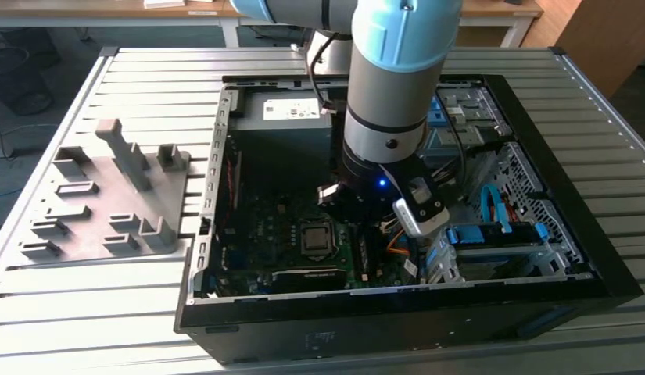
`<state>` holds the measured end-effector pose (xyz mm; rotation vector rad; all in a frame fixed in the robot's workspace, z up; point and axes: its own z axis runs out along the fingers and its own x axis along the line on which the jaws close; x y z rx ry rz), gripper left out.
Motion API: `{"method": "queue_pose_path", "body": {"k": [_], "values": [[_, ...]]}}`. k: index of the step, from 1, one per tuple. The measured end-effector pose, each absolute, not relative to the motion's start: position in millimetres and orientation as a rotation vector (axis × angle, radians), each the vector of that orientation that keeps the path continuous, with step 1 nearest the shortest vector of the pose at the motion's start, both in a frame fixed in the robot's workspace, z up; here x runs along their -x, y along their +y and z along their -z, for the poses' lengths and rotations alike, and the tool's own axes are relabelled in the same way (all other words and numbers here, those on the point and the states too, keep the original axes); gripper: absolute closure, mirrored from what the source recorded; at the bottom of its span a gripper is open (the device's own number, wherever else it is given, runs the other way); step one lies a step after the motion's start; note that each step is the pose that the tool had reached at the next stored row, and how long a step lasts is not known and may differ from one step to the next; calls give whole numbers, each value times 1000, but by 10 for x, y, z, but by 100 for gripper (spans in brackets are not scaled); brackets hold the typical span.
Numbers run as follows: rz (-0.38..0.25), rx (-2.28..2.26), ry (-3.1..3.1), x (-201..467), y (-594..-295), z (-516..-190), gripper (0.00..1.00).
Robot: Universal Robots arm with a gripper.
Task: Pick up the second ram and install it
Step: 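Insert the second ram into the second slot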
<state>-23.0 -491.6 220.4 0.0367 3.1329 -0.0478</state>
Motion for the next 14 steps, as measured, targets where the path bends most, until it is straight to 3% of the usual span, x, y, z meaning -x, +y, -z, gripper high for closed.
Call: {"method": "queue_pose_path", "body": {"k": [14], "values": [[47, -37, 3133, 230, -4907, -2166, 86]]}}
